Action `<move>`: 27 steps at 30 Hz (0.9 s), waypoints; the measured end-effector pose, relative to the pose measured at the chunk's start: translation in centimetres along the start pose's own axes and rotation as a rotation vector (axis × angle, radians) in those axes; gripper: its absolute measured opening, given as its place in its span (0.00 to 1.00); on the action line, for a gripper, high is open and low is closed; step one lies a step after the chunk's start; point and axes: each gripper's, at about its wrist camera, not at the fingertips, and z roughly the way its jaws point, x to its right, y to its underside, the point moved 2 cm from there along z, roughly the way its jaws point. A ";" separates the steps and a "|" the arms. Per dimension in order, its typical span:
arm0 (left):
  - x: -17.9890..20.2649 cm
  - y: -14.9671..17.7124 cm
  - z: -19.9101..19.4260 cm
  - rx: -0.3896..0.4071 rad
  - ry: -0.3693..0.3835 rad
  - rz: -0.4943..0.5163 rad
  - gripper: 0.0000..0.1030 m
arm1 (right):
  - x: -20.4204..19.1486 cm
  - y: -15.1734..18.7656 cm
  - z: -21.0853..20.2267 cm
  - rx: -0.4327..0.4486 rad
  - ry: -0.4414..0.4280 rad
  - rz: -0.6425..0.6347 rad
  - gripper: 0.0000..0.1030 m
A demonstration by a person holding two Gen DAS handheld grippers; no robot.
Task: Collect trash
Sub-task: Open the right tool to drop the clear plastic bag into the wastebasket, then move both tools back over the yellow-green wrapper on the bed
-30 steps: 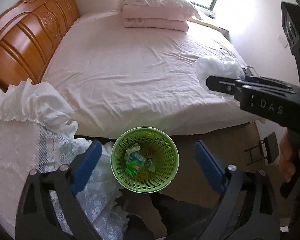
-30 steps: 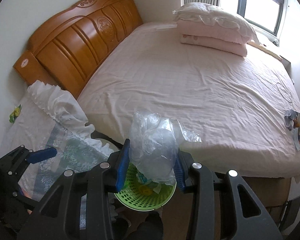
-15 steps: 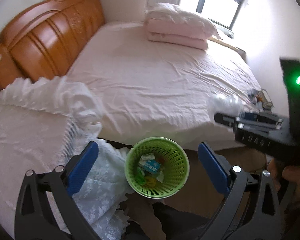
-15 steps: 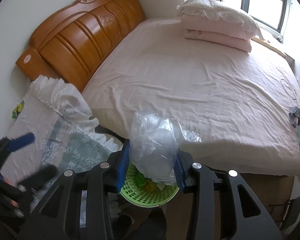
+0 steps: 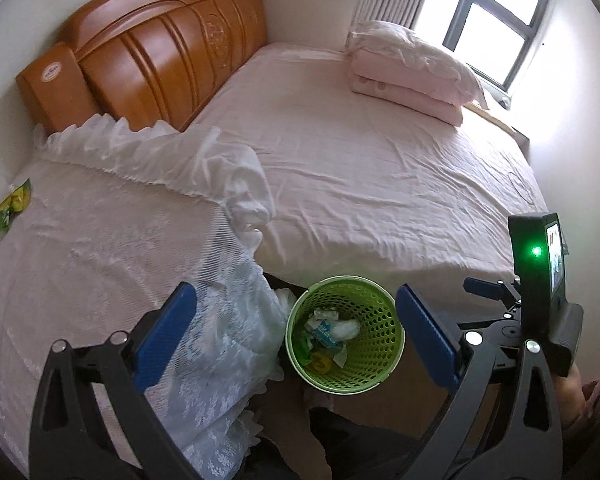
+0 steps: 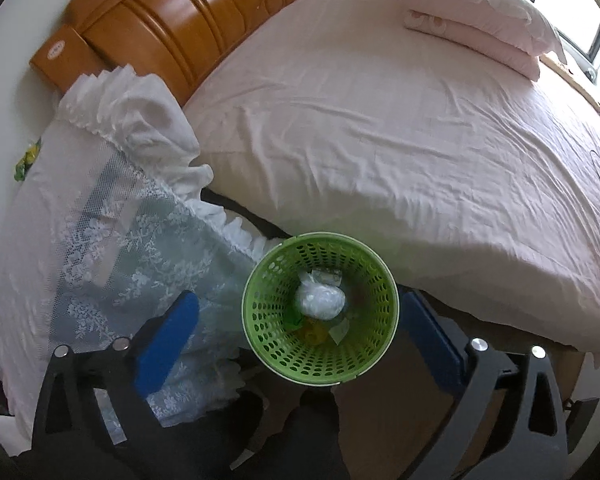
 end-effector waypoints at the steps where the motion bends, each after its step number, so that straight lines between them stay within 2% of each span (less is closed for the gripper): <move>1: -0.3 0.1 -0.1 0.003 -0.002 -0.005 0.92 | -0.1 0.0 0.0 -0.003 0.000 0.004 0.98; 16: -1.3 -0.2 -1.0 0.024 -0.014 -0.040 0.92 | -0.2 -1.0 -0.5 0.006 -0.002 0.016 0.98; 20: -3.1 -0.4 -2.6 0.065 -0.042 -0.085 0.92 | -1.5 -2.0 -2.1 0.049 -0.033 -0.004 0.98; 27: -8.2 -0.1 -6.6 0.147 -0.135 -0.201 0.92 | -7.6 -4.8 -5.4 0.140 -0.129 -0.107 0.98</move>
